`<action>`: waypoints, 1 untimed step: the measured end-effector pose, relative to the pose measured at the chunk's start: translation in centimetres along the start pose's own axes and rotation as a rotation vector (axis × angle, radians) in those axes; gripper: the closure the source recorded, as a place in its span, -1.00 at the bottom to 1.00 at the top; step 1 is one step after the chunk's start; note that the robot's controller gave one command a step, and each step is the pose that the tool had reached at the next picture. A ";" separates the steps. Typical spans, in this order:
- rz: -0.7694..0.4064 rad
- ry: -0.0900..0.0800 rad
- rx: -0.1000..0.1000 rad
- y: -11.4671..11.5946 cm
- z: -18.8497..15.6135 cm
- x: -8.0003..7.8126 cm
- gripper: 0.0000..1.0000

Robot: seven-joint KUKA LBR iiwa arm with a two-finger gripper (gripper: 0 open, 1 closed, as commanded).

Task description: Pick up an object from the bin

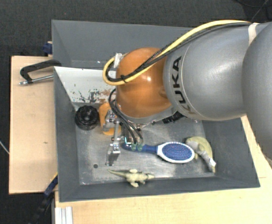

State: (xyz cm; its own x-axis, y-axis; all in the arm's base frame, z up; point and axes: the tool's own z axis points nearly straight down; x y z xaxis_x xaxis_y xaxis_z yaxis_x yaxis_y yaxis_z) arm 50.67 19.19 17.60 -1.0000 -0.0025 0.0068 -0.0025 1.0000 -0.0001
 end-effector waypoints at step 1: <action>0.046 -0.012 -0.001 -4.3 1.7 -4.2 -1.00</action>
Offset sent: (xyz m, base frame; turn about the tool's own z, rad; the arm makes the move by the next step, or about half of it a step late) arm 0.0391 -0.0413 -0.0167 0.0423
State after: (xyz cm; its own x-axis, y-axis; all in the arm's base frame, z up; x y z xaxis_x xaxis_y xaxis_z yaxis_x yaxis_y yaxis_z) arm 54.84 14.87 15.91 -0.9990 0.0437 -0.0054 0.0437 0.9990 0.0011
